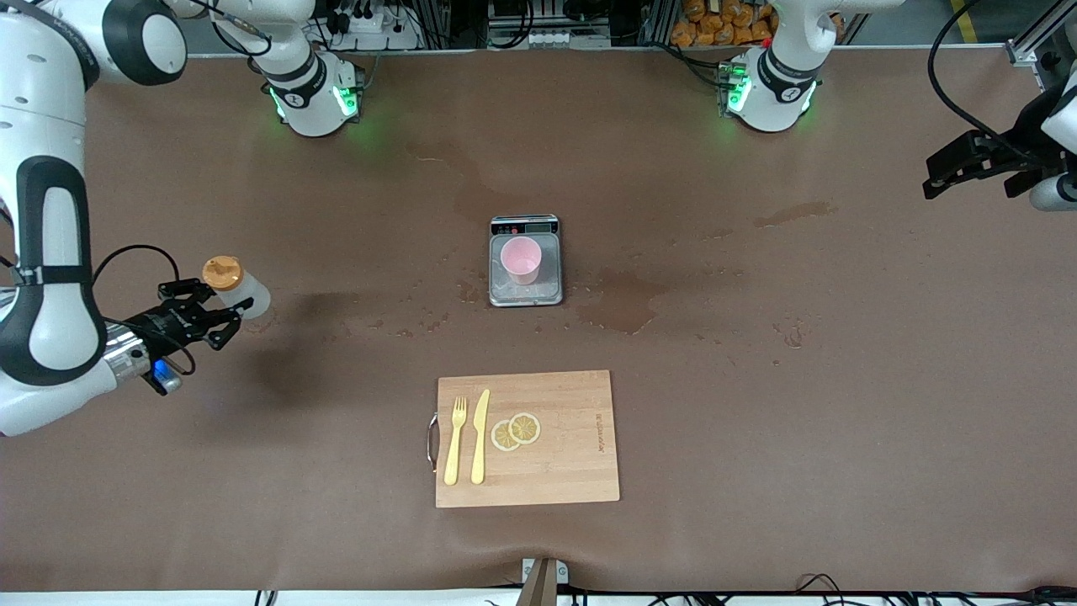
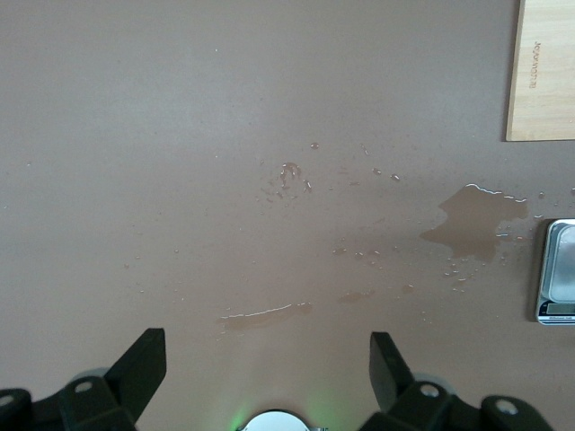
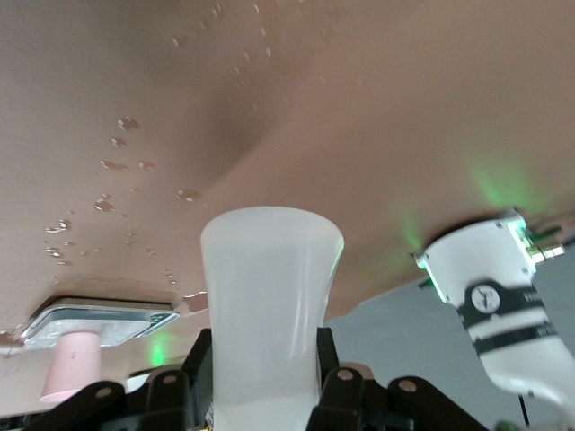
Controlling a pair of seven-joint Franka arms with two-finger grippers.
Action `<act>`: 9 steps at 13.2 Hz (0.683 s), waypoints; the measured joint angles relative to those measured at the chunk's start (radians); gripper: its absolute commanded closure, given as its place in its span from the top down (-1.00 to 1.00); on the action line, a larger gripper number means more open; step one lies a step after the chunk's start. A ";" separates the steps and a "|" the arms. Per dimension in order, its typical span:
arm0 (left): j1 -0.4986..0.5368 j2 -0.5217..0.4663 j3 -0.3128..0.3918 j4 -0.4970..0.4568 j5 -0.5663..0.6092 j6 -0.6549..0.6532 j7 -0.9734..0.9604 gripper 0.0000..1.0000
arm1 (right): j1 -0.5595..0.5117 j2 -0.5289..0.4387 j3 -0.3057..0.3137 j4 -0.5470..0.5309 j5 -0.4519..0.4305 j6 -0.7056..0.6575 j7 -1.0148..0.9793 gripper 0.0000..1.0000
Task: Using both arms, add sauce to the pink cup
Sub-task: 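Carry the bottle back to its starting spot with the right gripper, then lower the bottle upright onto the table and open the right gripper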
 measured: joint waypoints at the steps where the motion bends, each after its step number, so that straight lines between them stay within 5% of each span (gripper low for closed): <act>1: 0.000 0.000 0.000 0.001 0.000 0.000 0.000 1.00 | -0.025 0.017 0.000 -0.004 0.024 0.010 -0.045 -0.04; 9: -0.002 0.000 -0.001 0.016 -0.009 0.000 0.000 1.00 | -0.150 0.168 -0.001 -0.014 0.081 0.101 -0.294 -0.02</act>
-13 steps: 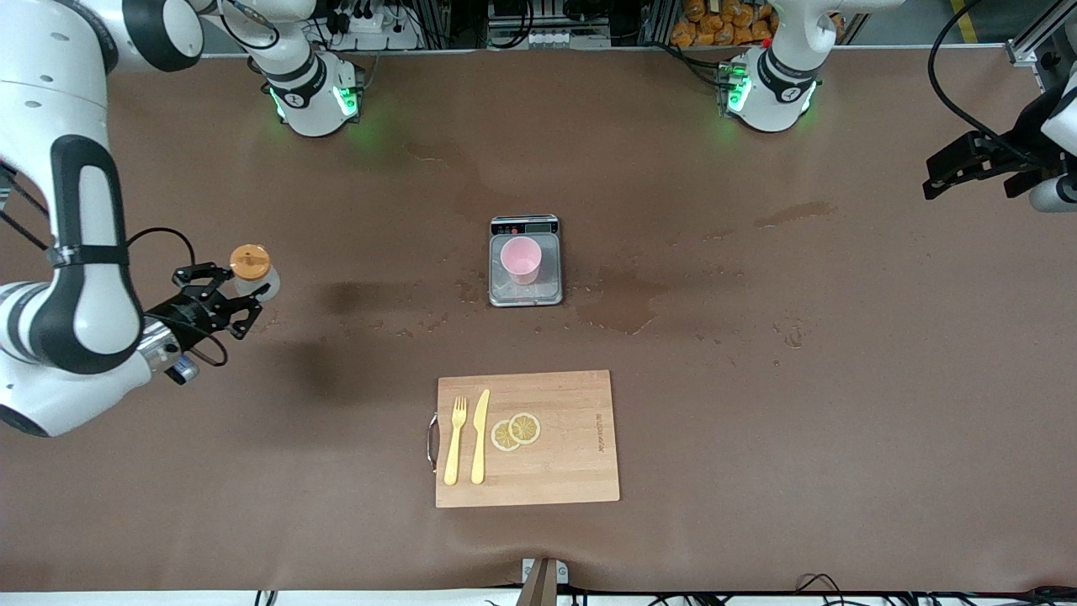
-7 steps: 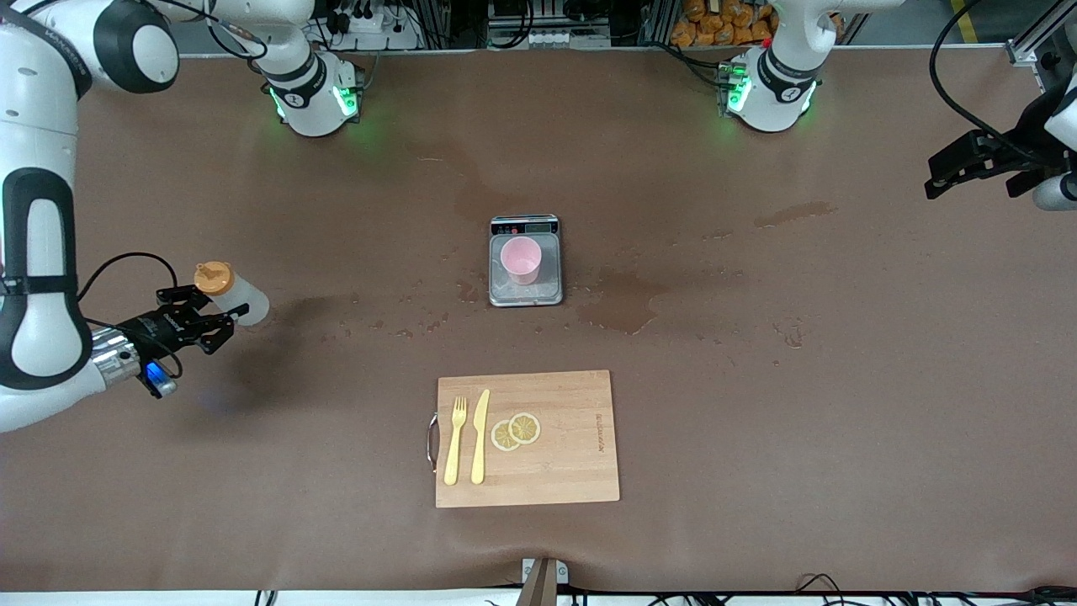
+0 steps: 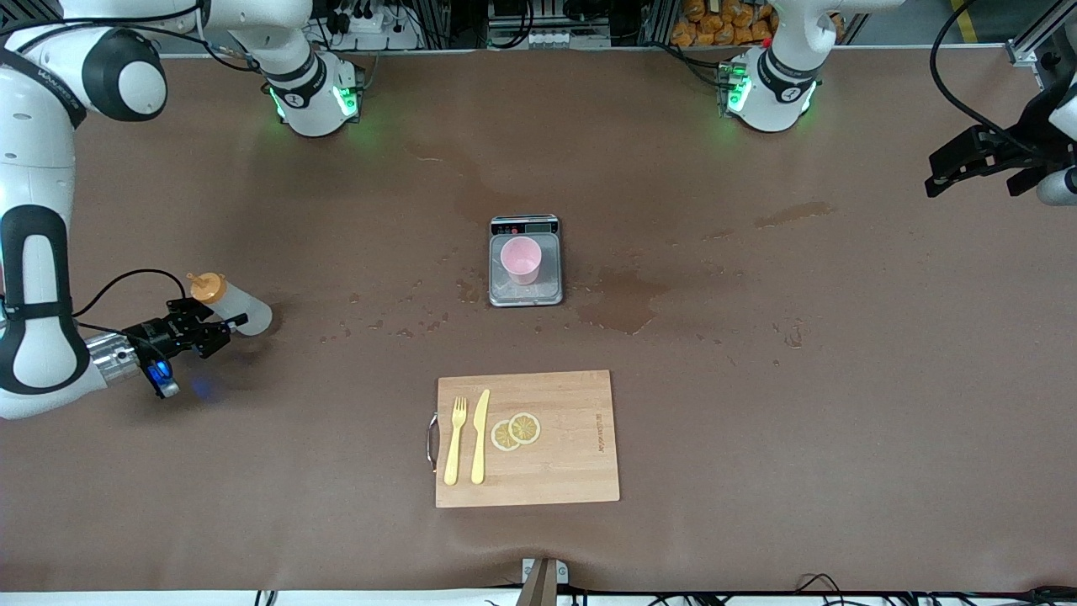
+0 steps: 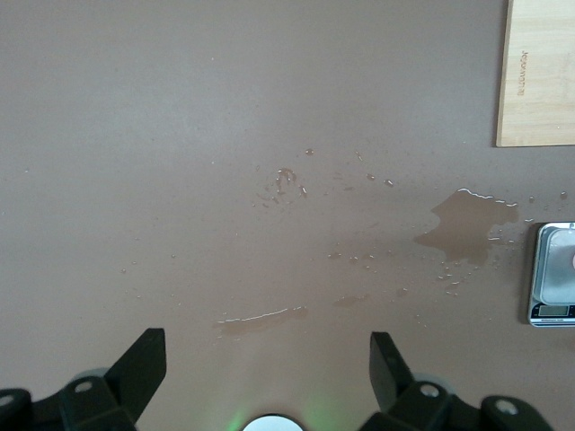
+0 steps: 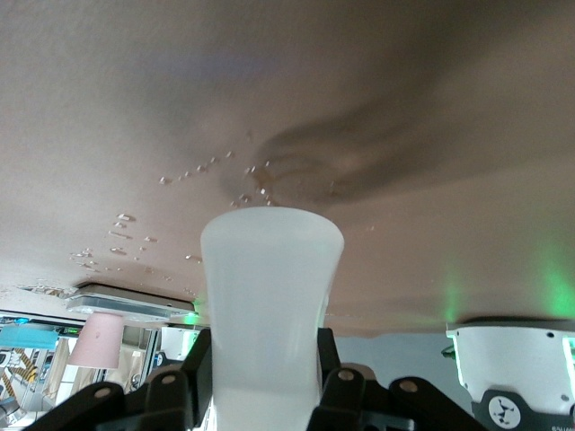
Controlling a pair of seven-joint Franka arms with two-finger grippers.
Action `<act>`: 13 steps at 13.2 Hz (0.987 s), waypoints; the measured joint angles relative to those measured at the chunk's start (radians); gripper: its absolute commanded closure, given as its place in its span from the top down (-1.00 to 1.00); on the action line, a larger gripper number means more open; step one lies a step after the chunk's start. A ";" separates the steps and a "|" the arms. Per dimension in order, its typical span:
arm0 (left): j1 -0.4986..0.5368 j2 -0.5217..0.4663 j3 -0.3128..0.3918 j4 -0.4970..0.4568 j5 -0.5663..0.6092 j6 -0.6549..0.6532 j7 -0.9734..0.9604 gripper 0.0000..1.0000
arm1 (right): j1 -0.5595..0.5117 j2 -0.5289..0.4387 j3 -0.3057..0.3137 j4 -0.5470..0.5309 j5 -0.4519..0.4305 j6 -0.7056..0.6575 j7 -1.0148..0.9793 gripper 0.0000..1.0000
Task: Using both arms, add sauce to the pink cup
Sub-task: 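Lower the bottle upright onto the table and open the right gripper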
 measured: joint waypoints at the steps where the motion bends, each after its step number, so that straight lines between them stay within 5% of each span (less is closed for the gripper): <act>1: 0.000 0.000 0.000 0.000 -0.001 0.000 0.000 1.00 | -0.005 0.009 0.000 0.000 0.001 0.011 -0.009 -0.02; 5: 0.000 0.000 0.000 0.000 -0.002 0.000 0.000 1.00 | -0.014 0.015 0.000 0.000 0.003 0.035 -0.011 -0.02; 8: 0.000 0.000 -0.001 0.000 -0.003 0.000 0.000 1.00 | -0.017 0.015 -0.002 0.000 0.003 0.053 -0.010 0.24; 9: 0.000 0.000 -0.002 0.000 -0.003 0.000 0.000 1.00 | -0.021 0.015 -0.002 0.000 0.003 0.058 -0.010 0.44; 10: -0.001 0.000 -0.004 0.000 -0.003 0.000 0.000 1.00 | -0.024 0.015 -0.002 0.000 0.005 0.058 -0.010 0.99; 13: -0.001 0.000 -0.014 0.000 -0.003 0.000 0.000 1.00 | -0.025 0.014 0.001 0.003 0.007 0.057 0.025 1.00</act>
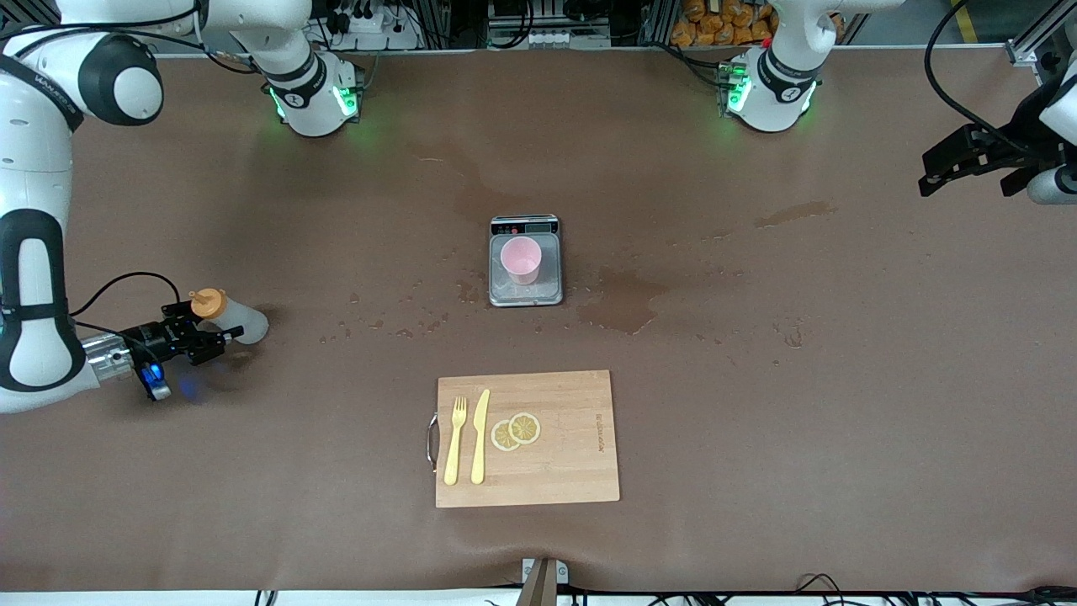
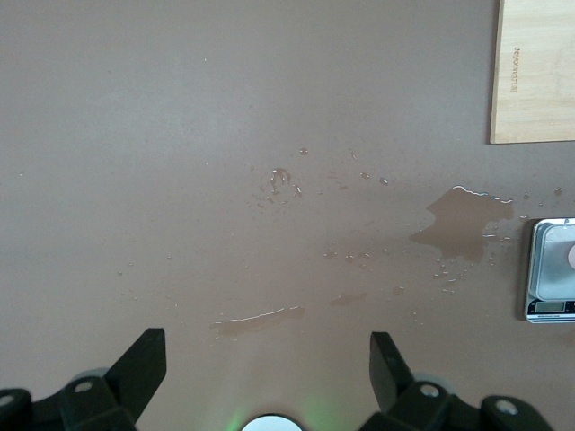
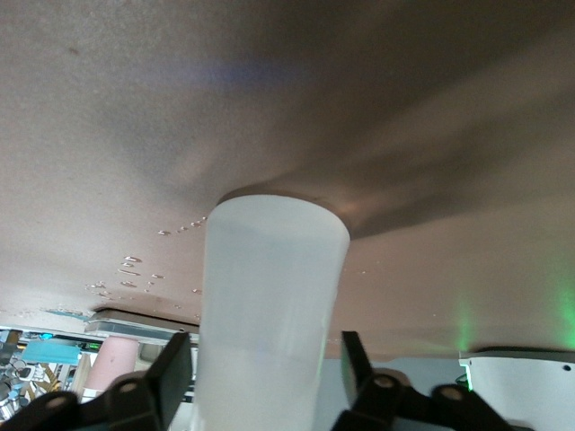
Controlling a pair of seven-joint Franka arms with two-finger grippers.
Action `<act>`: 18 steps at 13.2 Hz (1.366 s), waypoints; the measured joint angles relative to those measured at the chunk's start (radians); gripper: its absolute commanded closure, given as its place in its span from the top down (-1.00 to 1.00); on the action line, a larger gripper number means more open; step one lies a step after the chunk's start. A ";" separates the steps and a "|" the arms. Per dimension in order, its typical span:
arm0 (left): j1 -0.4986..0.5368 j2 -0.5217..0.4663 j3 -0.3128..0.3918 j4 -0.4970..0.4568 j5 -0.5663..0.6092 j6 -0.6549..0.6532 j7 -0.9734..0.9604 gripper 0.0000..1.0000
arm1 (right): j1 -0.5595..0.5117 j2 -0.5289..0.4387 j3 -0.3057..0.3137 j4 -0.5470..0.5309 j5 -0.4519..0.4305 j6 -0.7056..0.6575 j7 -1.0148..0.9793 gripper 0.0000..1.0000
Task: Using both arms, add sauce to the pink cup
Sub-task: 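Lower the bottle upright onto the table and open the right gripper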
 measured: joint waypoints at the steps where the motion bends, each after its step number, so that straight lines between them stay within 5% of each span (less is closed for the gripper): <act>1: 0.000 0.000 -0.001 0.000 0.000 0.000 0.000 1.00 | 0.000 -0.001 0.004 0.003 0.001 -0.002 0.041 1.00; 5: 0.000 0.000 -0.002 0.000 0.000 0.000 0.000 1.00 | 0.009 -0.031 0.035 0.026 0.005 -0.034 0.183 1.00; 18: 0.001 0.000 -0.002 0.000 0.000 -0.002 0.000 1.00 | 0.121 -0.194 0.112 0.170 0.001 -0.225 0.205 1.00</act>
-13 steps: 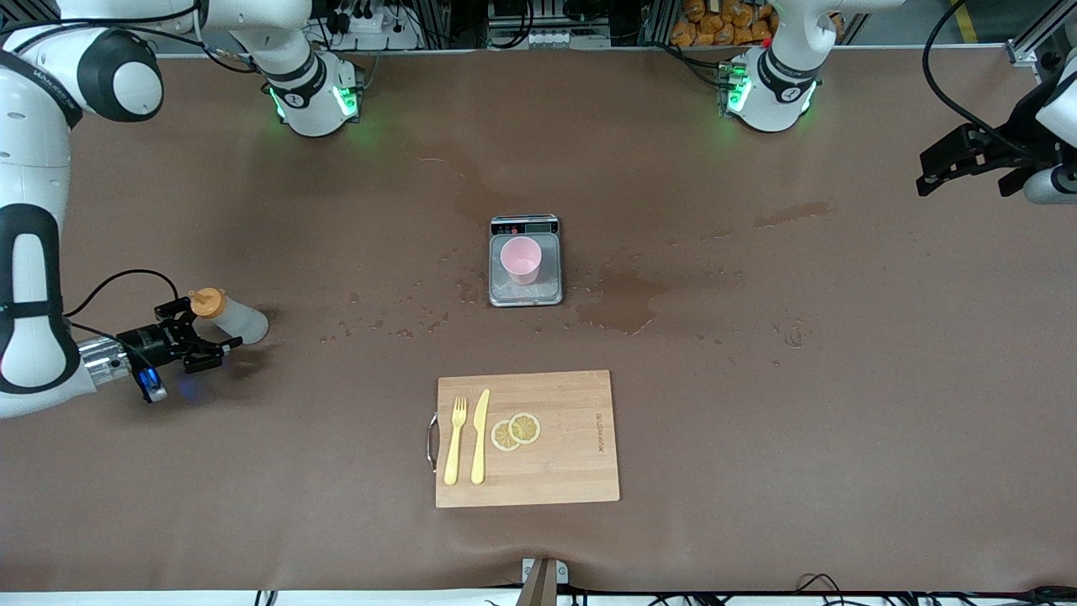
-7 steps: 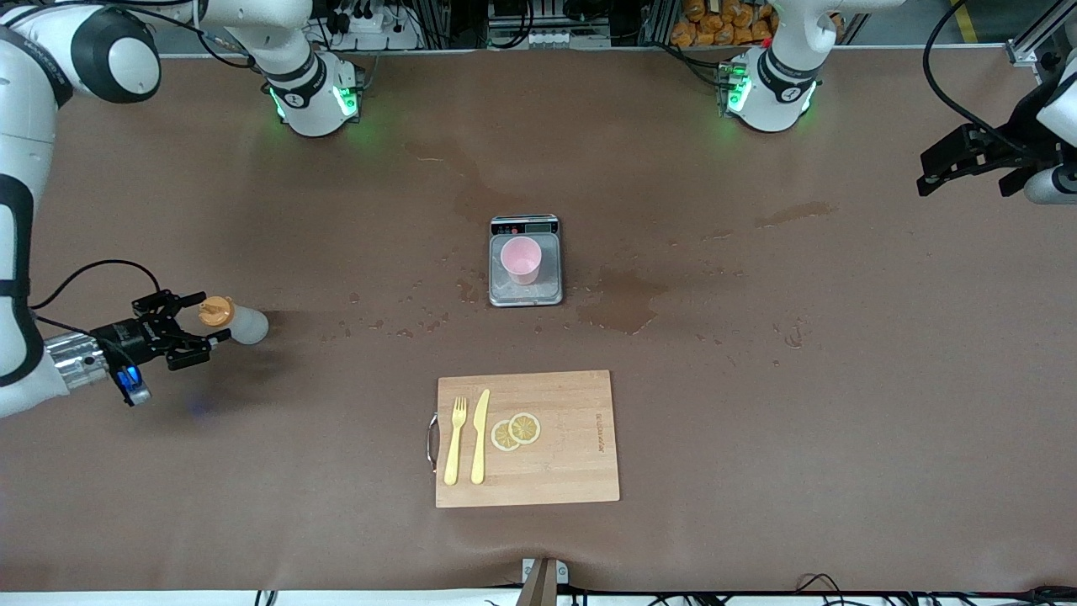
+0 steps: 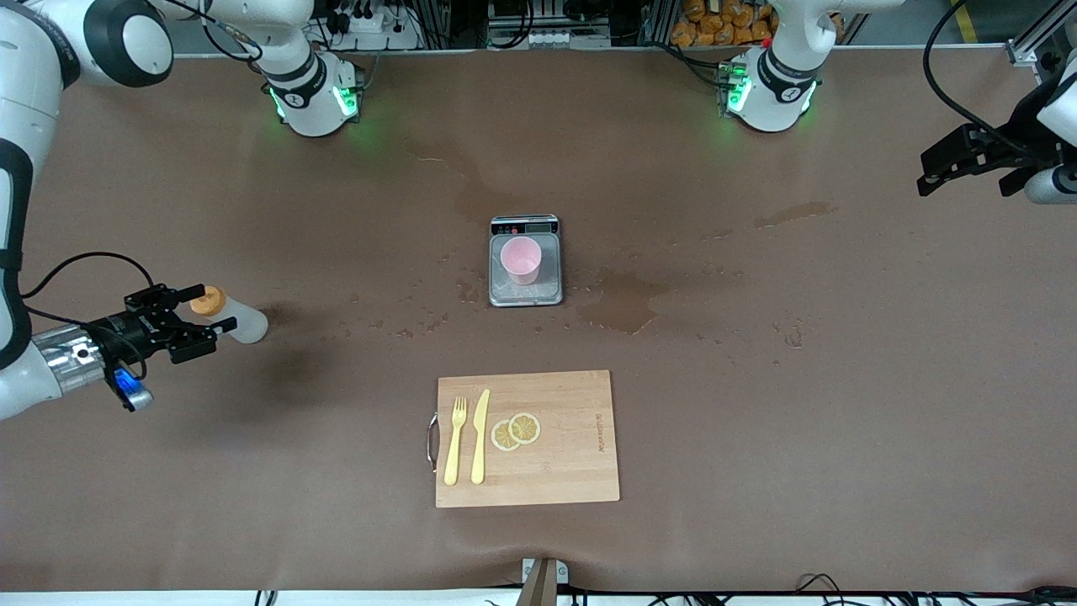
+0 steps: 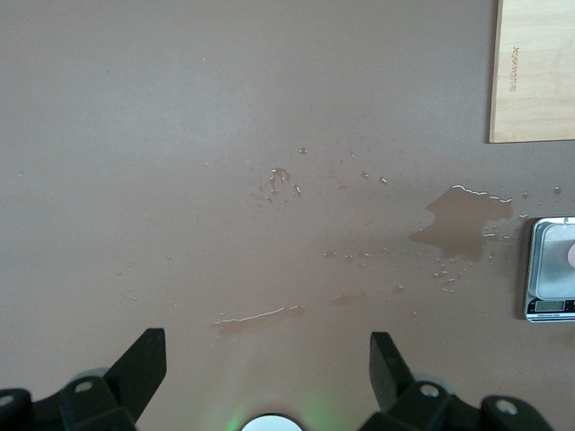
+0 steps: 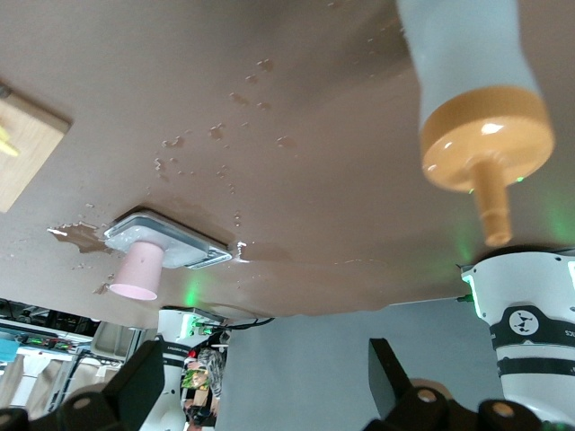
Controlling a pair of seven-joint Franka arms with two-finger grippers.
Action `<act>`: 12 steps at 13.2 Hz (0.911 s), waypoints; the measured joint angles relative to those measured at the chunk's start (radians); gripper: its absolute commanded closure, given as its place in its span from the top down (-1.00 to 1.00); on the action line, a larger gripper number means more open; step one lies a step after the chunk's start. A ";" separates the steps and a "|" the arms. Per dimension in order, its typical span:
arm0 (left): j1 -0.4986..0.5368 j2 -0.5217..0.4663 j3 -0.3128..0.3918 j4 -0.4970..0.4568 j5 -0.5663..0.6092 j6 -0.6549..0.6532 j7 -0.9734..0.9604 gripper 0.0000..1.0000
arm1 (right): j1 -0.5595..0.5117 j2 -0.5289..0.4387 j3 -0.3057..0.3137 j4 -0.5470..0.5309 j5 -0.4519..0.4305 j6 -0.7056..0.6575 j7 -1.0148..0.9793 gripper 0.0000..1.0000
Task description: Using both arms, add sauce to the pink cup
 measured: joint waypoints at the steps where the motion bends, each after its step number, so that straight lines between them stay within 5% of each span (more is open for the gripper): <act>1: 0.000 0.000 -0.001 0.000 0.000 0.000 0.000 1.00 | 0.019 -0.017 0.004 0.008 -0.017 0.001 0.001 1.00; 5: 0.000 0.000 -0.005 0.001 0.000 0.000 0.000 1.00 | 0.199 -0.113 0.012 0.034 -0.220 0.072 0.018 1.00; 12: 0.000 0.000 -0.005 0.001 -0.001 -0.001 0.000 1.00 | 0.310 -0.264 0.012 -0.041 -0.370 0.213 0.025 1.00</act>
